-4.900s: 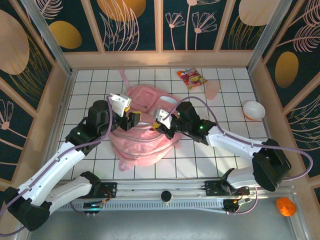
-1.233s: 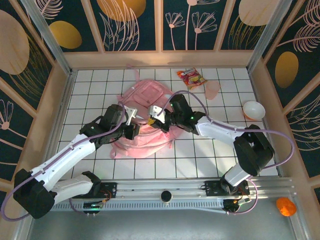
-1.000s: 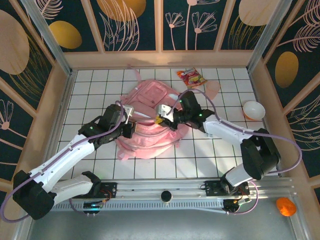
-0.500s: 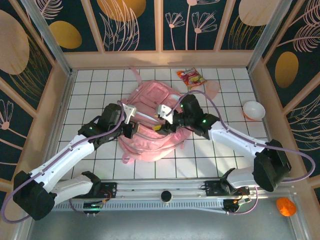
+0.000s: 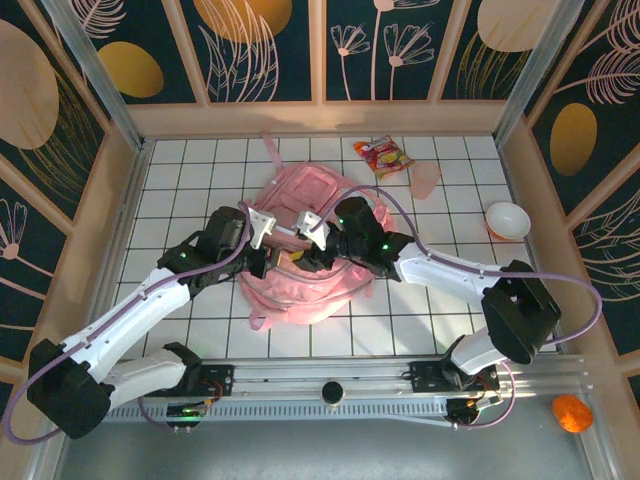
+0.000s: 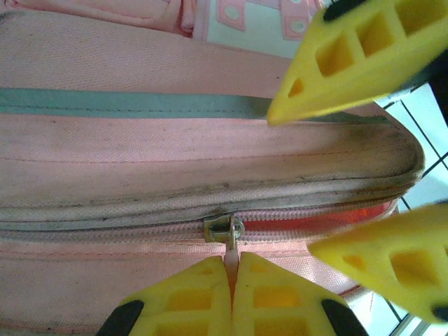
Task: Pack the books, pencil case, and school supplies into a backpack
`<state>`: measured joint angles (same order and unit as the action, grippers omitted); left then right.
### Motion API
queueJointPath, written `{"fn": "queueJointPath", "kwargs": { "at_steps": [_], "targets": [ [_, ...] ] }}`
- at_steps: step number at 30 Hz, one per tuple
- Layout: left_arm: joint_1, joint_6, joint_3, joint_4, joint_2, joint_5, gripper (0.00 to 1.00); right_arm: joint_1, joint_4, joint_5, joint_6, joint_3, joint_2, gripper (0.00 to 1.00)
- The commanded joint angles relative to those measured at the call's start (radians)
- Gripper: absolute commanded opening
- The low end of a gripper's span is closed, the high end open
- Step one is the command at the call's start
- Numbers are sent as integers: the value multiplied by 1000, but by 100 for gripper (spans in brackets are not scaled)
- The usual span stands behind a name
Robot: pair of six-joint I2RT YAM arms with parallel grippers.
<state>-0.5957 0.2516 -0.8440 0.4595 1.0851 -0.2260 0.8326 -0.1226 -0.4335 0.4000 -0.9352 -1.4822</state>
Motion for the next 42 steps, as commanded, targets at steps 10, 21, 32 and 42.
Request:
{"fn": "queueJointPath", "kwargs": {
  "at_steps": [10,21,32,42],
  "targets": [
    [24,-3,-86,58,31,323,0,-50,173,-194,221,84,220,0],
    [97,-133,-79,-44,52,358,1,-218,416,-449,552,75,308,0],
    [134,-456,-38,-278,141,211,13,-219,399,-515,588,57,291,0],
    [134,-714,-62,-197,63,131,64,-239,352,-502,567,57,299,0]
  ]
}}
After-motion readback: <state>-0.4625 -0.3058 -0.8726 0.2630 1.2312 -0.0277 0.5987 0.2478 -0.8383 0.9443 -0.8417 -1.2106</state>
